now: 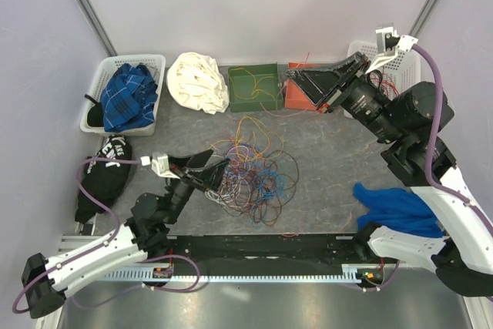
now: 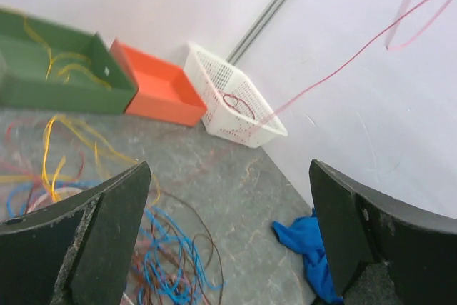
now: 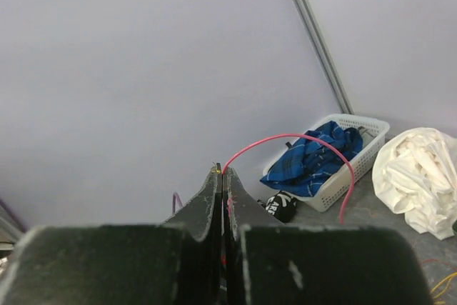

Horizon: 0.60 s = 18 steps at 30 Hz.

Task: Untangle the cables

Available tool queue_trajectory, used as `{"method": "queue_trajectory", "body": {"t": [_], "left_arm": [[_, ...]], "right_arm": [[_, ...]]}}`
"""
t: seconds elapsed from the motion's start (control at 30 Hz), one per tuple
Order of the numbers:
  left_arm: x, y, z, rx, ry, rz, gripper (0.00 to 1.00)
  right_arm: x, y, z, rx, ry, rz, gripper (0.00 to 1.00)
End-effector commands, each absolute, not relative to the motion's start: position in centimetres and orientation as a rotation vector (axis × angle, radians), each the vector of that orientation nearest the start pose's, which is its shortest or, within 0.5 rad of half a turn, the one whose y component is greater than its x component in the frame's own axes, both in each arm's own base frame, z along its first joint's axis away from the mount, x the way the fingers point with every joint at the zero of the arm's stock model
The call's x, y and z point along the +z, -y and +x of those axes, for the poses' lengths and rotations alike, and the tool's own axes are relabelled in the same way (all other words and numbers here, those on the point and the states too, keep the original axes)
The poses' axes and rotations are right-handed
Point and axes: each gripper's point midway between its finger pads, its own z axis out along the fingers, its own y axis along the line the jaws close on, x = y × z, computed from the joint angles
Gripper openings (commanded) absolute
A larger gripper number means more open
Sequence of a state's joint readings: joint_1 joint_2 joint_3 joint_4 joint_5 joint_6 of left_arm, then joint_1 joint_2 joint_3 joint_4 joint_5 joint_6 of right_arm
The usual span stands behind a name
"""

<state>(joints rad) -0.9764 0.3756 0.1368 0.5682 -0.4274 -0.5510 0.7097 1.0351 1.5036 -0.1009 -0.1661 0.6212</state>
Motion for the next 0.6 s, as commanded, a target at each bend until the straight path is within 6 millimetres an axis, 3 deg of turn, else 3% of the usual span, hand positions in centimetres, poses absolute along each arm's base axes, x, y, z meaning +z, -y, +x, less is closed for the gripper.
{"method": "queue_trajectory", "body": {"t": [0.0,0.07,0.17,0.2,0.23,0.43,0.53,0.57], "left_arm": [[33.5,20.1,17.9,-1.018,-1.032,0.1,1.0],[35.1,21.4,16.7,-1.043,-0.948,0.206,1.0],[35.7,24.5,16.7,-1.029,-0.944,0.352,1.0],[33.8,26.1,17.6,-1.011,-1.024,0.405,1.0],[34.5,26.7,17.9,-1.013,-1.035,0.407,1.0],[31.3,30.1,20.1,-0.982,-1.132,0.468,1.0],[30.6,31.1,21.4,-0.94,-1.161,0.465,1.0],[29.5,31.7,22.1,-0.927,-1.191,0.472,1.0]], "right_arm": [[55.5,-25.4,20.3,1.279,-1.393,-0.235,0.0],[55.7,-25.5,20.3,1.286,-1.396,-0.236,0.0],[55.4,-25.7,20.3,1.298,-1.412,-0.232,0.0],[55.4,-25.6,20.2,1.302,-1.415,-0.231,0.0],[55.5,-25.6,20.0,1.309,-1.413,-0.23,0.0],[56.1,-25.3,19.4,1.317,-1.404,-0.241,0.0],[56.2,-25.2,19.4,1.309,-1.412,-0.239,0.0],[56.5,-25.1,19.2,1.312,-1.409,-0.244,0.0]]}}
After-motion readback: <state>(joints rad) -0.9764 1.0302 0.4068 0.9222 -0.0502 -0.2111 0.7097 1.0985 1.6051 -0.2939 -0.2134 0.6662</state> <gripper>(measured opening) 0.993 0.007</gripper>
